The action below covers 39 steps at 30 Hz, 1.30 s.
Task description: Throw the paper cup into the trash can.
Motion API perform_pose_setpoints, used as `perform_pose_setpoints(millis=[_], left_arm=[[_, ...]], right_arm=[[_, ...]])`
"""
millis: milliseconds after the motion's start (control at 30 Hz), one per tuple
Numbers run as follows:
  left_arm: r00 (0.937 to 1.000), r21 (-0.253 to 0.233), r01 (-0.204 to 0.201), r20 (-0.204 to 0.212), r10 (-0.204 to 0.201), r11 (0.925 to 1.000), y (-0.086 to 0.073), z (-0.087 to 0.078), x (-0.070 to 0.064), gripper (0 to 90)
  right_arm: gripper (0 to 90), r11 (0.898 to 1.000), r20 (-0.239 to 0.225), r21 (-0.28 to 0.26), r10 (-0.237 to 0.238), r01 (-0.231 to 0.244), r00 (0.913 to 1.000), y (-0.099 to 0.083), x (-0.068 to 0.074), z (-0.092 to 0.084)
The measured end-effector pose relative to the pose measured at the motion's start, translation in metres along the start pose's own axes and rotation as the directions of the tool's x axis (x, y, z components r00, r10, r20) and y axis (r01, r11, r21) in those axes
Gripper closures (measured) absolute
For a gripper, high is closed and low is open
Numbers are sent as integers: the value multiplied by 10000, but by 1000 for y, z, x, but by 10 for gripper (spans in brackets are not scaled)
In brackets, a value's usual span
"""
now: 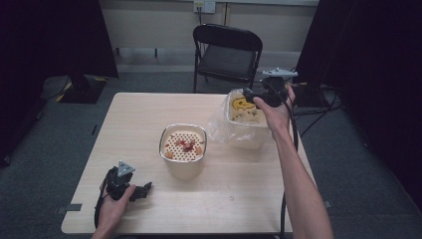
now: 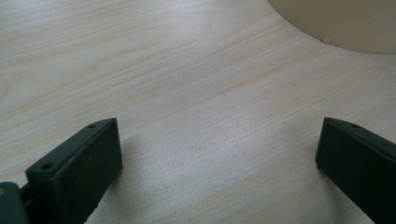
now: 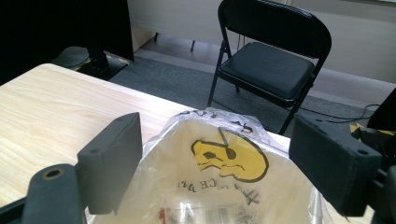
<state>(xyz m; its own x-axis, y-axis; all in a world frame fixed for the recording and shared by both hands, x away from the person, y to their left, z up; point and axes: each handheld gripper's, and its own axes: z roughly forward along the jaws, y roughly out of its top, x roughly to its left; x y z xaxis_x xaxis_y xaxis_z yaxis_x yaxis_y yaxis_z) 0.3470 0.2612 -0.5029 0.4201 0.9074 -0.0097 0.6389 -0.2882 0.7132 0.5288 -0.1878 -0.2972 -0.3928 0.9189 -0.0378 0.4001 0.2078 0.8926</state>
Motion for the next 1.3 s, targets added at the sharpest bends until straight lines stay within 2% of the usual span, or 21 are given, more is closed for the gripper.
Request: perform_pose_setpoints(millis=[100,167,367,400,533,633,733,767,900,933,1100,1267,1300], left_arm=[[10000,18,-6,-17,6,10000,0,0,0,0],[10000,32,-26,-21,26,10000,0,0,0,0],[10000,48,-47,-25,47,10000,0,0,0,0],[10000,4,-3,2,3,10000,0,0,0,0],[10000,26,-45,-3,45,10000,0,0,0,0],[10000,16,-24,-1,24,10000,0,0,0,0],[10000,34,-47,-7,47,10000,0,0,0,0],[10000,22,-5,-22,5,10000,0,0,0,0],[10000,27,-22,-14,22,10000,0,0,0,0],[10000,13,-24,2,24,10000,0,0,0,0],[10000,47,-47,-25,47,10000,0,0,0,0],[10000,5,-4,9,4,10000,0,0,0,0],[10000,32,-26,-13,26,10000,0,0,0,0]], right_arm=[[192,10000,-60,67,-43,44,10000,-1,1,-3],[235,10000,-390,55,-78,81,9992,-4,4,-8],[212,9995,-658,33,-305,308,9974,-13,9,-20],[202,9995,-821,49,-310,315,9961,-18,11,-26],[205,9992,-960,21,-404,408,9946,-27,14,-35],[205,9981,-1092,38,-605,613,9922,-44,22,-48],[198,9976,-1332,-69,-693,690,9887,-52,26,-55],[196,9952,-1473,-92,-972,969,9843,-64,34,-64],[196,9929,-1556,55,-1165,1188,9809,-79,43,-72],[196,9940,-1558,85,-1065,1092,9820,-88,46,-79],[194,9932,-1661,30,-1142,1163,9795,-106,54,-90],[184,9924,-1681,434,-1065,1153,9800,-133,61,-95],[181,9911,-1669,561,-1098,1206,9798,-144,63,-95]])
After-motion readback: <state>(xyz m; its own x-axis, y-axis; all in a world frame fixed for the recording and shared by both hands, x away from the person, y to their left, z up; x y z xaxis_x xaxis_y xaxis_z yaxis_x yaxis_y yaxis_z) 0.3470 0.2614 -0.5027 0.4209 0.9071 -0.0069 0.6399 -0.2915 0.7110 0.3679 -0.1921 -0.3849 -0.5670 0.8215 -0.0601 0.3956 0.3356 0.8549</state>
